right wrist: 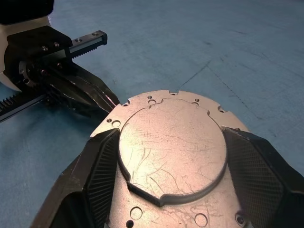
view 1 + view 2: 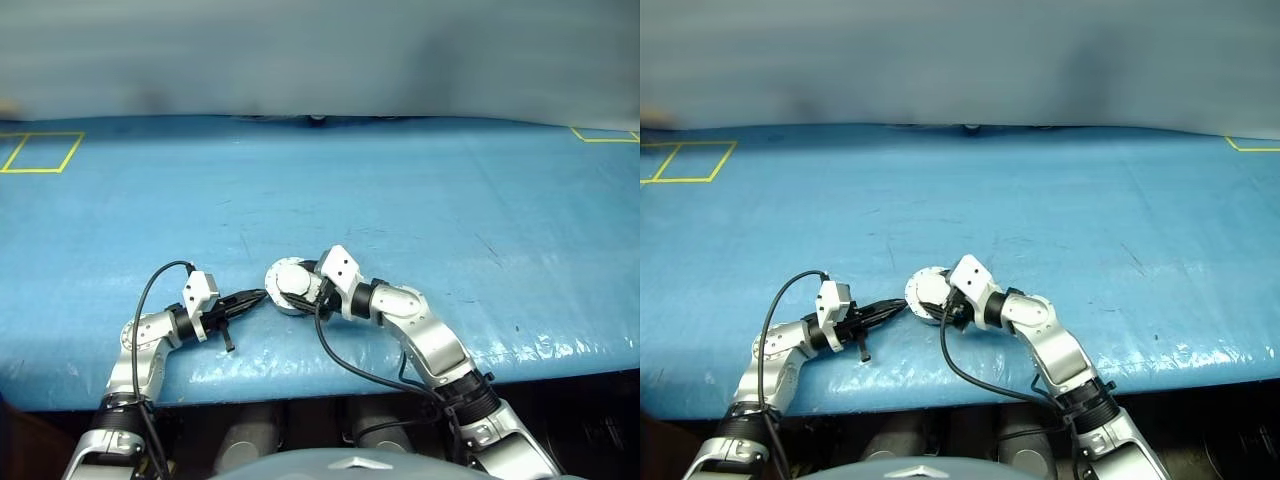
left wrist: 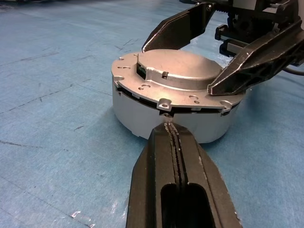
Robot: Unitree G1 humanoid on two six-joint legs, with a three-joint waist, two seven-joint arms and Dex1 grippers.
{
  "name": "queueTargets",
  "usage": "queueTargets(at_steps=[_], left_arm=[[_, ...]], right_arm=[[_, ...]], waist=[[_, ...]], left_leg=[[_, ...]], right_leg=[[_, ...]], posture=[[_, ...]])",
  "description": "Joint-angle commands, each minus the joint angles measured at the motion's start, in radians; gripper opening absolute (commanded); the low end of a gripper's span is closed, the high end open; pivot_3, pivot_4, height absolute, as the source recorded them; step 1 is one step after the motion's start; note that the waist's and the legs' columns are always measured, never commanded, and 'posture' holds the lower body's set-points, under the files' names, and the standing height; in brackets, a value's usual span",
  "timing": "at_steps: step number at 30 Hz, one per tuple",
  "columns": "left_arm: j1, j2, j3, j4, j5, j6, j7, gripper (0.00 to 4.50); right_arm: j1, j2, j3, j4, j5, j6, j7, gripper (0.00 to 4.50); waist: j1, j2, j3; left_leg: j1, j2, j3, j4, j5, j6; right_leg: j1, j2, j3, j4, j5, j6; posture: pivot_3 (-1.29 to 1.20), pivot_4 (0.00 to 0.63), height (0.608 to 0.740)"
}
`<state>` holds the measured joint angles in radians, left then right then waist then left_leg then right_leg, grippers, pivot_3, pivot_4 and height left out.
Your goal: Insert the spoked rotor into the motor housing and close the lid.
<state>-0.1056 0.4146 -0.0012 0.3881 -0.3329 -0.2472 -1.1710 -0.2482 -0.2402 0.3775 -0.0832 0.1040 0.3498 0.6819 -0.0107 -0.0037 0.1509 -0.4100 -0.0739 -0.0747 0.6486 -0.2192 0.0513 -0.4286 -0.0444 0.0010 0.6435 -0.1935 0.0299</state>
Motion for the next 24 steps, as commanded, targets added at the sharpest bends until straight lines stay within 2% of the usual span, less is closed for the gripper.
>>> queueTargets(at_steps=[1,13,24], left_arm=[[0.003,-0.002,0.007,-0.027,-0.009,-0.009,0.004,0.00],[0.003,0.004,0.007,-0.029,-0.011,-0.003,0.003,0.00],[0.006,0.001,0.006,-0.029,-0.011,-0.002,0.005,0.00]], right_arm=[[0.006,0.000,0.002,-0.013,0.003,-0.003,0.005,3.02],[-0.016,-0.034,0.024,-0.056,-0.041,0.024,0.005,3.02],[-0.033,-0.023,0.034,-0.016,-0.062,0.074,-0.015,3.02]], waist=[[0.000,0.000,0.000],[0.000,0.000,0.000],[0.000,0.000,0.000]], left_leg=[[0.000,0.000,0.000,0.000,0.000,0.000],[0.000,0.000,0.000,0.000,0.000,0.000],[0.001,0.000,0.000,0.000,0.000,0.000]], right_leg=[[0.000,0.000,0.000,0.000,0.000,0.000],[0.000,0.000,0.000,0.000,0.000,0.000],[0.000,0.000,0.000,0.000,0.000,0.000]], posture=[[0.00,0.150,0.740],[0.00,0.150,0.740],[0.00,0.150,0.740]])
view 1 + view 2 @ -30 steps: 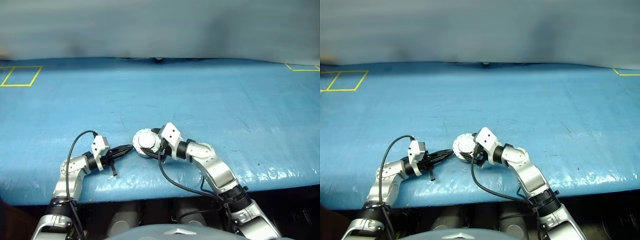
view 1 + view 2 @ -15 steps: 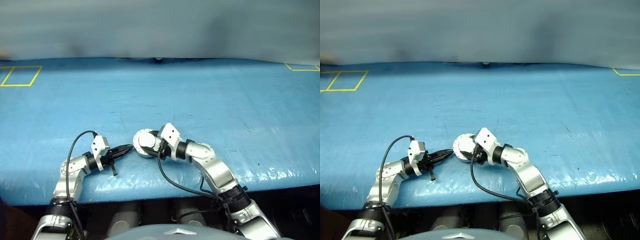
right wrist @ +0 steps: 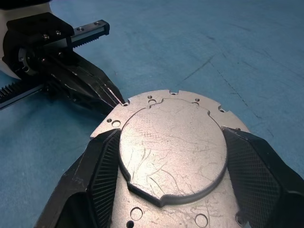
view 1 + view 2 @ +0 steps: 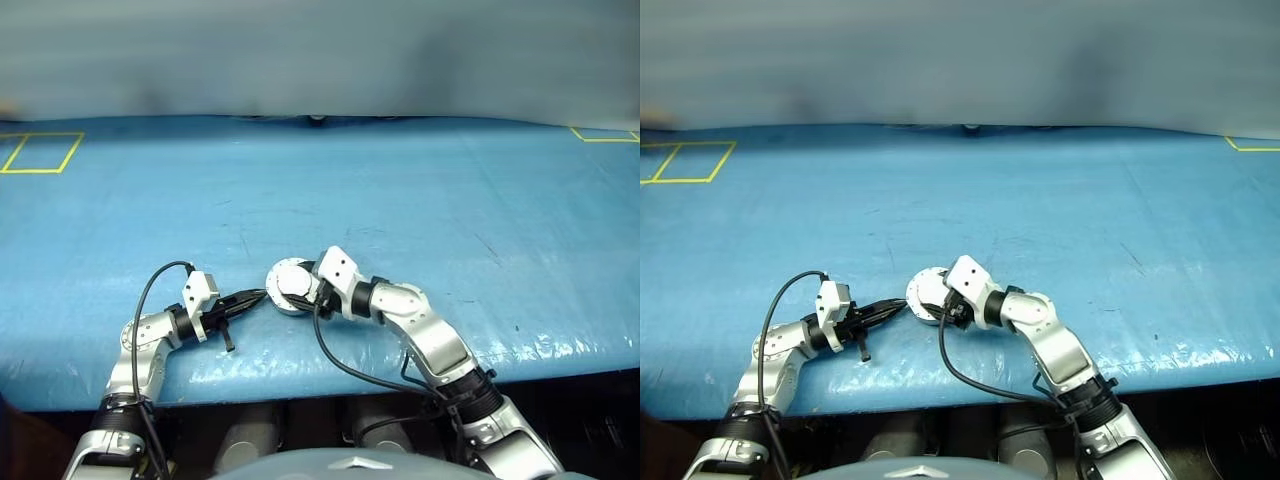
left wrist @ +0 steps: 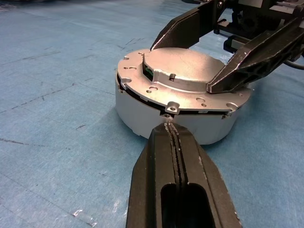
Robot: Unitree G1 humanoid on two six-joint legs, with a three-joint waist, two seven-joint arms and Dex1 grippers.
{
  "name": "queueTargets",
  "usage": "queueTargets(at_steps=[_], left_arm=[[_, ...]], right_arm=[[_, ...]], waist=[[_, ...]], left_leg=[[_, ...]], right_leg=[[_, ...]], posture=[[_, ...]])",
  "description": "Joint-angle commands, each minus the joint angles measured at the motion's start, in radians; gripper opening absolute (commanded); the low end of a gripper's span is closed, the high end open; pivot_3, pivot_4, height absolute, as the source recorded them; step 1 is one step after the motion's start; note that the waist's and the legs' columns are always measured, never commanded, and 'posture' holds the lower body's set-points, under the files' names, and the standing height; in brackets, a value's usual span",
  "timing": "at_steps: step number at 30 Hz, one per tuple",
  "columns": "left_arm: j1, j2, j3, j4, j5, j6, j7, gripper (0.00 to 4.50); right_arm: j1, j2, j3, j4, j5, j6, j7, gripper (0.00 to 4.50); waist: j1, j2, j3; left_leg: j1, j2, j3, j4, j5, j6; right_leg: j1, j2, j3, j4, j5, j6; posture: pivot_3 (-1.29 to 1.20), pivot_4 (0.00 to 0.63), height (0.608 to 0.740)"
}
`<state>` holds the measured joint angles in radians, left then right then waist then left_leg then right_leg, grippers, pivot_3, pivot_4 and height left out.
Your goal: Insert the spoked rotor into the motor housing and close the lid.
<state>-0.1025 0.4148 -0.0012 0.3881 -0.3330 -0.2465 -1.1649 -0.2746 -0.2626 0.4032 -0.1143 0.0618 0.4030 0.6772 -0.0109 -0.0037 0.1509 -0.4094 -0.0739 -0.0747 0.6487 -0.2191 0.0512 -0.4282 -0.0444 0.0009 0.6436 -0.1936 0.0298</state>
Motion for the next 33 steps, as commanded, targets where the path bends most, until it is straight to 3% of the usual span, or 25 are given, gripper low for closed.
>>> queueTargets(at_steps=[1,13,23,33], left_arm=[[0.004,0.001,0.006,-0.029,-0.011,-0.002,-0.001,0.00],[0.005,-0.001,0.027,-0.052,-0.041,0.017,0.014,0.00],[0.024,0.037,0.065,-0.144,-0.119,0.154,0.006,0.00],[-0.010,0.000,-0.003,-0.088,-0.041,0.117,0.014,0.00]], right_arm=[[-0.008,0.000,0.010,0.021,-0.022,0.024,-0.012,3.02],[-0.003,-0.015,0.033,0.059,-0.042,0.095,-0.026,3.02],[-0.001,-0.014,0.036,0.067,-0.040,0.107,-0.042,3.02],[0.003,-0.014,0.038,0.056,-0.043,0.105,-0.048,3.02]], waist=[[0.000,0.000,0.000],[-0.001,0.000,-0.001],[-0.001,0.000,-0.005],[0.000,0.000,-0.005]], left_leg=[[0.000,0.000,0.000,0.000,0.000,0.000],[0.004,0.001,0.000,0.000,0.000,-0.001],[0.006,0.001,0.000,0.000,0.000,-0.001],[0.012,0.001,0.000,-0.001,-0.003,-0.005]], right_leg=[[0.000,0.000,0.000,0.000,0.000,0.000],[0.004,0.000,0.000,0.001,-0.004,-0.003],[0.006,0.000,0.000,0.000,-0.006,-0.001],[0.012,0.000,-0.001,-0.001,-0.007,-0.001]], posture=[[0.00,0.150,0.740],[0.00,0.150,0.740],[0.00,0.150,0.740],[0.00,0.150,0.740]])
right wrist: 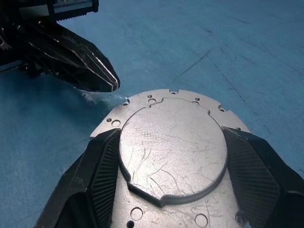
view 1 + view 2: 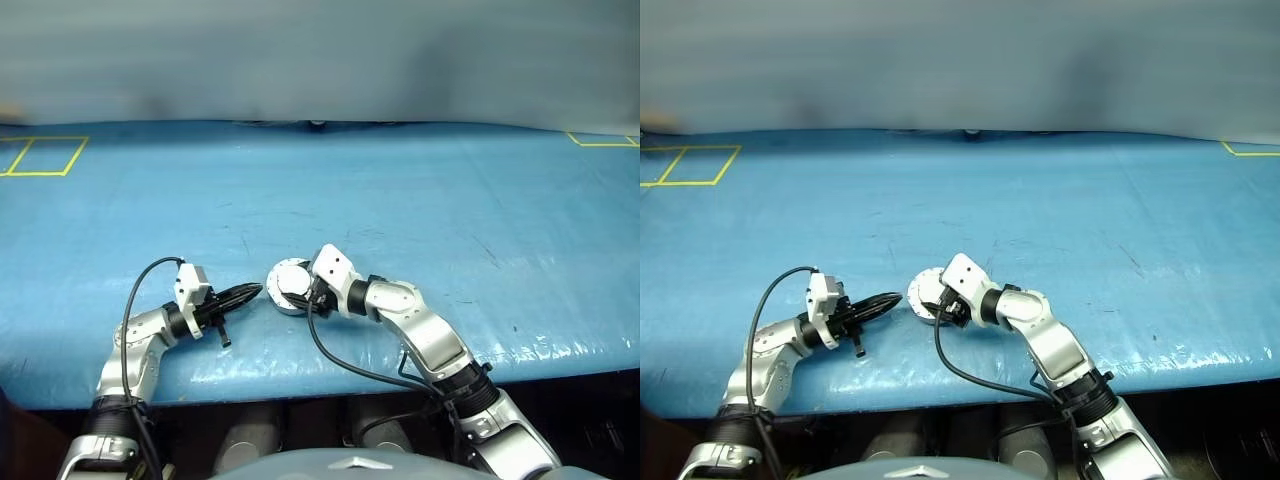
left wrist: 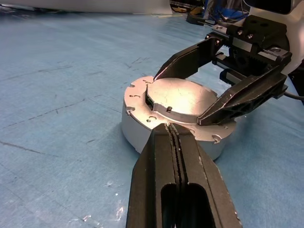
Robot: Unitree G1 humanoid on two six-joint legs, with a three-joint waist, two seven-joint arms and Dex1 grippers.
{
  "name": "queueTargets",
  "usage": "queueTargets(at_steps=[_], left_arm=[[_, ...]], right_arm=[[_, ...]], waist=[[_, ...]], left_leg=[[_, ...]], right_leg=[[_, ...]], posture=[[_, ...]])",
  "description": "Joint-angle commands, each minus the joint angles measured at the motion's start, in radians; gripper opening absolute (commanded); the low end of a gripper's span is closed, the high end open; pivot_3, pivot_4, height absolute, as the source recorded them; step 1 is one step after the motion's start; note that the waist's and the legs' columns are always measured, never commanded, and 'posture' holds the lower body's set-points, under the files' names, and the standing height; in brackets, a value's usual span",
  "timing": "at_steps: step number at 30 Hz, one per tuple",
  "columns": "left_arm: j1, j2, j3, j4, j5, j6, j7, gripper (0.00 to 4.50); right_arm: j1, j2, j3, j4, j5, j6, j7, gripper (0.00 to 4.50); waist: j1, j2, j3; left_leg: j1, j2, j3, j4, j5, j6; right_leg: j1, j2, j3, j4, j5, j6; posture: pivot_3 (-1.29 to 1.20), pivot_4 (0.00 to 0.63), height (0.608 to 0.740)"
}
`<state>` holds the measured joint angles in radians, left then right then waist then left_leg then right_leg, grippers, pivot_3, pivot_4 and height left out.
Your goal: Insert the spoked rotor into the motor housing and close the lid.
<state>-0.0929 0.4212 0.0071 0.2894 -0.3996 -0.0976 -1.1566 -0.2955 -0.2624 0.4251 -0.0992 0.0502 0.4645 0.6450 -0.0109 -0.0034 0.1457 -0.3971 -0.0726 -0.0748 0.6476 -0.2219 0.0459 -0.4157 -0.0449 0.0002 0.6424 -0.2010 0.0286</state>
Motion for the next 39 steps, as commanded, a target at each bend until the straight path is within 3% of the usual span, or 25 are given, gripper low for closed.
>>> queueTargets(at_steps=[1,17,21,22,29,39], left_arm=[[-0.023,-0.008,-0.015,0.022,0.038,-0.041,0.009,0.00],[-0.033,-0.019,-0.060,0.073,0.132,-0.091,0.056,0.00],[-0.029,-0.031,-0.071,0.073,0.133,-0.099,0.061,0.00],[-0.028,-0.034,-0.072,0.073,0.135,-0.100,0.062,0.00],[-0.022,-0.041,-0.080,0.072,0.136,-0.101,0.064,0.00],[-0.017,-0.037,-0.082,0.077,0.131,-0.106,0.063,0.00]], right_arm=[[0.025,-0.015,0.015,0.039,-0.031,0.044,-0.016,3.02],[0.030,-0.008,0.004,0.026,-0.007,0.036,-0.012,3.02],[0.043,-0.001,-0.017,-0.003,0.012,0.022,-0.015,4.35],[0.049,0.007,-0.033,-0.018,0.034,0.022,-0.011,4.48],[0.076,0.046,-0.115,-0.131,0.155,0.054,0.000,4.48],[0.138,0.119,-0.298,-0.252,0.331,0.153,-0.111,4.48]], waist=[[0.000,0.000,0.000],[0.003,0.000,-0.001],[0.006,0.000,-0.001],[0.007,0.000,-0.001],[0.015,0.002,0.000],[0.026,0.003,0.001]], left_leg=[[0.000,0.000,0.000,0.000,0.000,0.000],[0.001,0.000,0.000,-0.001,0.000,0.000],[0.001,0.000,0.000,-0.001,0.000,0.000],[0.001,0.000,0.000,-0.001,0.000,0.000],[-0.002,0.000,-0.001,-0.001,-0.001,0.002],[-0.004,0.000,-0.001,-0.006,-0.004,0.004]], right_leg=[[0.000,0.000,0.000,0.000,0.000,0.000],[0.002,-0.001,-0.001,0.000,-0.001,0.000],[0.002,-0.002,-0.002,-0.001,-0.001,0.000],[0.002,-0.002,-0.002,-0.001,-0.001,0.000],[0.001,-0.003,-0.003,-0.004,-0.002,0.001],[0.001,-0.002,-0.004,-0.014,0.000,0.003]], posture=[[0.00,0.150,0.740],[0.00,0.150,0.740],[0.00,0.150,0.740],[0.00,0.150,0.740],[0.00,0.150,0.740],[0.00,0.150,0.740]])
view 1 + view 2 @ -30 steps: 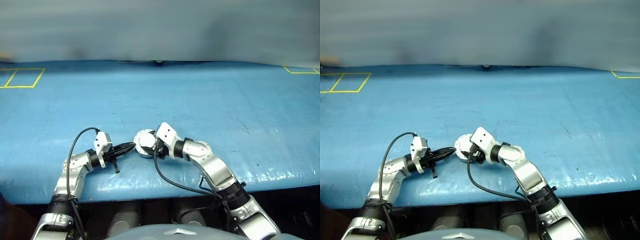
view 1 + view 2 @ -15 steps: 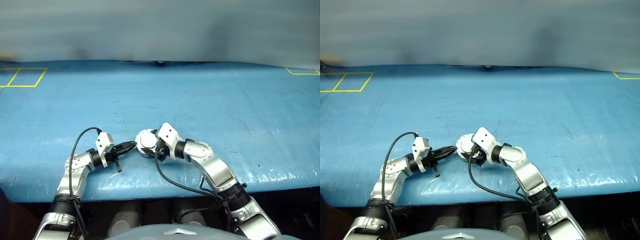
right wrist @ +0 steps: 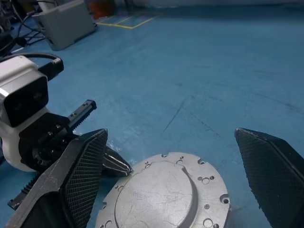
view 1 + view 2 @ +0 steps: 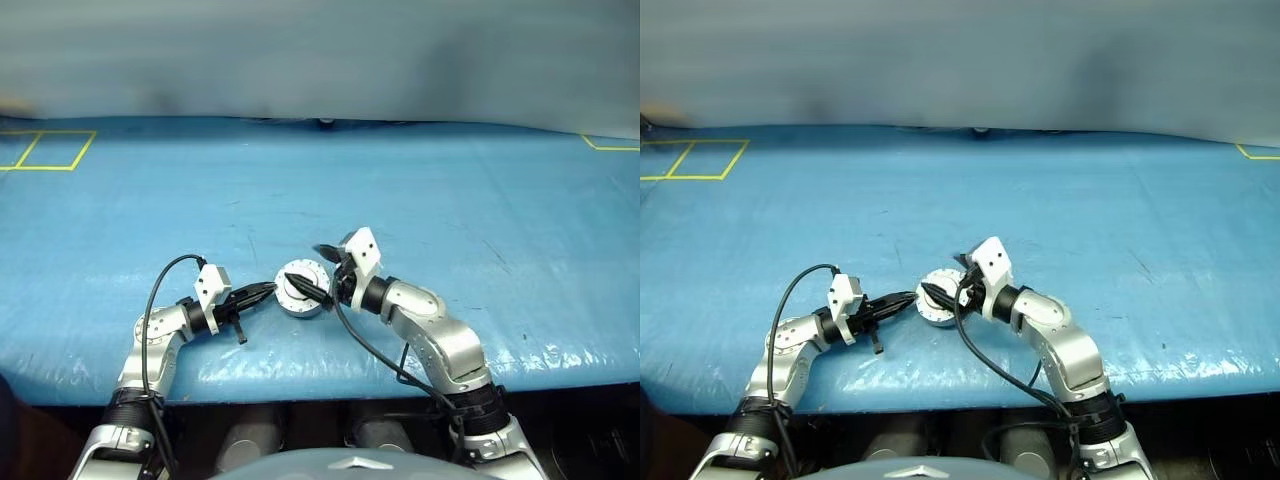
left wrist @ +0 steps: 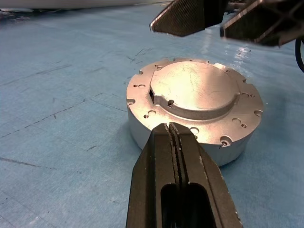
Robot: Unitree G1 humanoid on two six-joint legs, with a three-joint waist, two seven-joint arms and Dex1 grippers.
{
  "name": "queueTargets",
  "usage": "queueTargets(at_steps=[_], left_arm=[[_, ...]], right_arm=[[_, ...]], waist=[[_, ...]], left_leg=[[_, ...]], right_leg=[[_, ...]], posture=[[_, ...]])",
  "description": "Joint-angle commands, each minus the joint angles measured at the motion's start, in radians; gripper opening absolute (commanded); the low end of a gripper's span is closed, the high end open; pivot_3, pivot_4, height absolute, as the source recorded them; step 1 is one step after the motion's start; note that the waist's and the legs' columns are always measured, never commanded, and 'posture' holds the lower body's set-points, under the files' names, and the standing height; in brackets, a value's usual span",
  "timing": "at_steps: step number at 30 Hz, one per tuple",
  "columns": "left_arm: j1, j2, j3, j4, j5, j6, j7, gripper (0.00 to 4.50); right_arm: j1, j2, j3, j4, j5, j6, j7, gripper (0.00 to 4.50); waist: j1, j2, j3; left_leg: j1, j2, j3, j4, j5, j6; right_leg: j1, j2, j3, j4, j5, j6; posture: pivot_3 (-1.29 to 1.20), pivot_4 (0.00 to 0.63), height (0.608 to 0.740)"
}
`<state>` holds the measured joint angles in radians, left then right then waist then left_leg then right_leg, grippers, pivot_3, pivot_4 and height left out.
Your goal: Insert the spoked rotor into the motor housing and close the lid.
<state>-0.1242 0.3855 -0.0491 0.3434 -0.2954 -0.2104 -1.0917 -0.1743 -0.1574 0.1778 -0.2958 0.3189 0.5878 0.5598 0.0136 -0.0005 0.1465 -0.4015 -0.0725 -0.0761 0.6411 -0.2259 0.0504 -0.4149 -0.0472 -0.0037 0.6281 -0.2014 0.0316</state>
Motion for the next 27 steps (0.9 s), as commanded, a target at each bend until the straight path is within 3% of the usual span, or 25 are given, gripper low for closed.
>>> queueTargets(at_steps=[1,8,27], left_arm=[[0.015,-0.001,-0.026,0.023,0.026,0.007,-0.001,0.00],[0.017,-0.007,-0.021,0.024,0.021,-0.004,0.001,0.00],[0.013,-0.005,-0.019,0.035,0.025,-0.024,0.004,0.00]], right_arm=[[0.023,0.017,-0.062,-0.059,0.075,0.040,-0.034,4.48],[0.116,0.104,-0.215,-0.109,0.327,0.158,-0.090,4.48],[0.204,0.160,-0.352,0.060,0.612,0.306,-0.179,4.48]], waist=[[0.003,0.000,0.000],[0.003,0.001,0.001],[0.001,0.003,0.002]], left_leg=[[0.000,0.000,0.000,0.000,0.000,0.000],[0.000,0.000,0.000,-0.004,-0.001,0.000],[0.000,0.000,0.000,-0.005,-0.001,0.001]], right_leg=[[0.000,0.000,0.000,0.000,0.000,0.000],[-0.001,0.000,0.000,-0.001,-0.001,-0.001],[-0.001,-0.001,0.000,-0.002,-0.002,-0.001]], posture=[[0.00,0.150,0.740],[0.00,0.150,0.740],[0.00,0.150,0.740]])
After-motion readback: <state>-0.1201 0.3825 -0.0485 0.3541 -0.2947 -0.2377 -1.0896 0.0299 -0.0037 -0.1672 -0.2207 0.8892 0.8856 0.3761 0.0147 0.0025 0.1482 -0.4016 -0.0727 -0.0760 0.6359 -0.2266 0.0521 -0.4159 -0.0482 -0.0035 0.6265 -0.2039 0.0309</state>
